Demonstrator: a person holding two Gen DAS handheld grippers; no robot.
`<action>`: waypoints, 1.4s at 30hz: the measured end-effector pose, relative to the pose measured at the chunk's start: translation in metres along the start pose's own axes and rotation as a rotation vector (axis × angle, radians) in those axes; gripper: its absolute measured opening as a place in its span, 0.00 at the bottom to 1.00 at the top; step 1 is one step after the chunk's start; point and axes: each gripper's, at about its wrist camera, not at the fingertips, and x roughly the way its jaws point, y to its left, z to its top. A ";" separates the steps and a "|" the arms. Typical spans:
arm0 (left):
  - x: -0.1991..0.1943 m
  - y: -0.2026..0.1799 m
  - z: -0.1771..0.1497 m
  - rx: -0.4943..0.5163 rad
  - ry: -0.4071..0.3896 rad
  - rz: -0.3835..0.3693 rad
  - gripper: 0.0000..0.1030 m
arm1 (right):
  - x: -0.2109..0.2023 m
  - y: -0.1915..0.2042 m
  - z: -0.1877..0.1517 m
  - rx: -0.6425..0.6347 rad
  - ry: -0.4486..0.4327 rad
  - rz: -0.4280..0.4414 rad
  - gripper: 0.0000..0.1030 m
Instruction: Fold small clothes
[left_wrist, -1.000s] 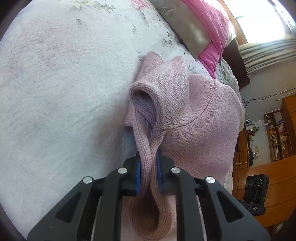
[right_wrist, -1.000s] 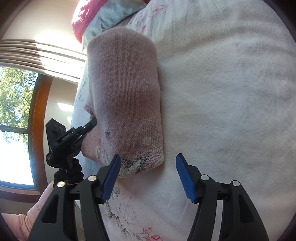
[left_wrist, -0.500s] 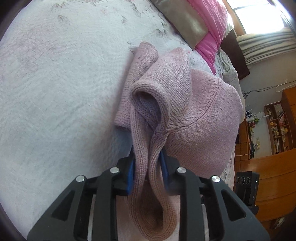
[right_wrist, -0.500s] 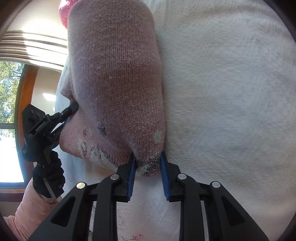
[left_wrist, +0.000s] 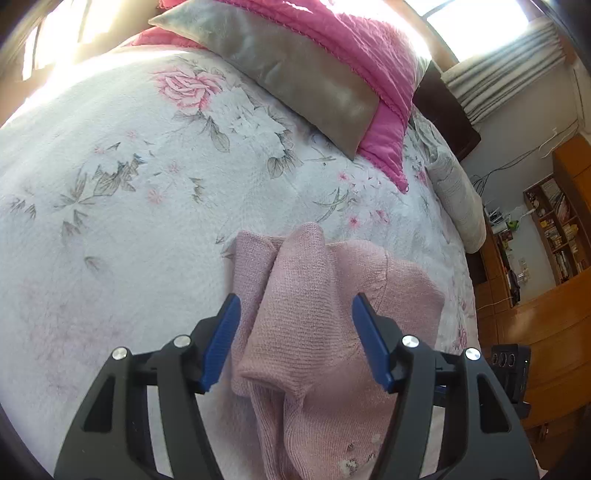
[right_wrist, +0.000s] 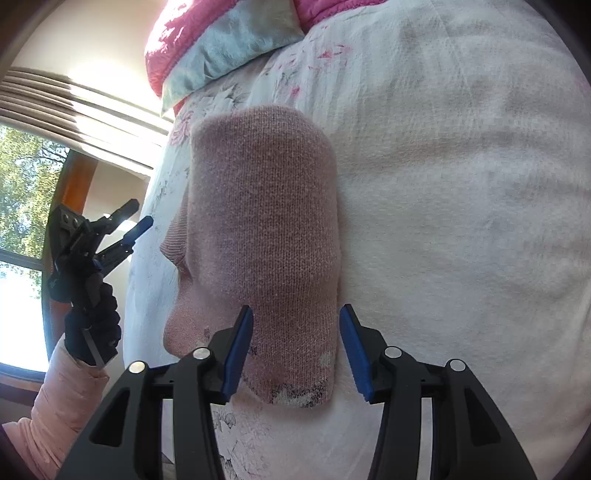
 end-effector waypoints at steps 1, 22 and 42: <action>0.012 -0.002 0.007 0.009 0.025 0.017 0.60 | 0.000 0.002 0.001 -0.007 -0.001 -0.004 0.48; 0.055 0.037 -0.021 -0.107 0.050 0.142 0.30 | 0.023 0.005 -0.001 -0.007 0.024 -0.013 0.49; 0.037 0.007 -0.061 -0.051 0.059 0.048 0.35 | 0.036 0.053 0.038 -0.178 -0.004 -0.125 0.48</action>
